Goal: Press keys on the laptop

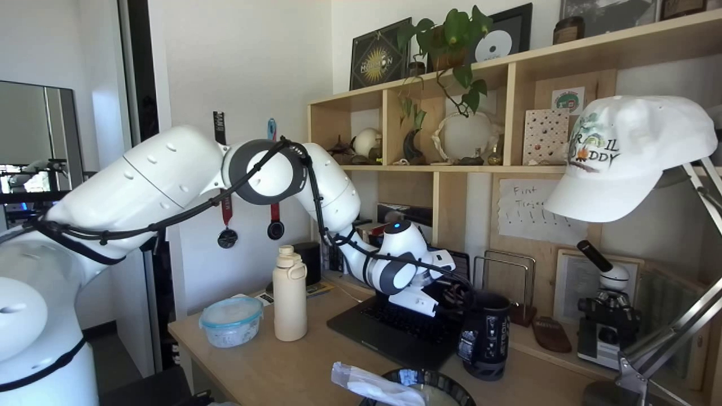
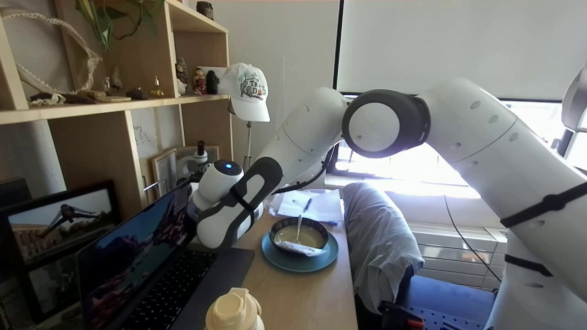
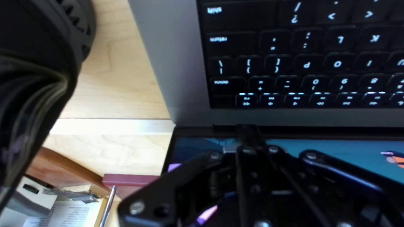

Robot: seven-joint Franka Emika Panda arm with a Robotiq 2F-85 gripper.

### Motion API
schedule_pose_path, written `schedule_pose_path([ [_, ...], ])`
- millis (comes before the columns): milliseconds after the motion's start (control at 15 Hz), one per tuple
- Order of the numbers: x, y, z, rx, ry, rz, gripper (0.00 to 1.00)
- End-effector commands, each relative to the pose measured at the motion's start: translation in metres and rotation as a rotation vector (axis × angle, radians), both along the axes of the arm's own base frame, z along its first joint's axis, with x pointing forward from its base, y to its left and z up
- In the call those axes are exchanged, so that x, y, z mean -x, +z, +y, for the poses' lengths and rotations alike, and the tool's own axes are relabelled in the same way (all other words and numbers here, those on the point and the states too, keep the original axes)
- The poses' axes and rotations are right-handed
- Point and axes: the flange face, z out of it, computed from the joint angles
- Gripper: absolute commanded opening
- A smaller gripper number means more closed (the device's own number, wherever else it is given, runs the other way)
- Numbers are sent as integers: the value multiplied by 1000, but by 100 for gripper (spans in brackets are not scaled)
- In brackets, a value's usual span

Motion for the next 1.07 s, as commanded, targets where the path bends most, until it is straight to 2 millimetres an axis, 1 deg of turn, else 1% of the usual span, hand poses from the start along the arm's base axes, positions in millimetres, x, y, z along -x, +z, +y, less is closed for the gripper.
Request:
schedule_pose_path([
  [0, 31, 24, 13, -44, -26, 69, 0],
  [267, 50, 33, 21, -73, -35, 143, 0],
  [467, 58, 36, 32, -100, -16, 218, 0],
  [733, 58, 36, 52, -143, 10, 286, 0],
  [1000, 58, 28, 64, -156, 18, 334, 0],
])
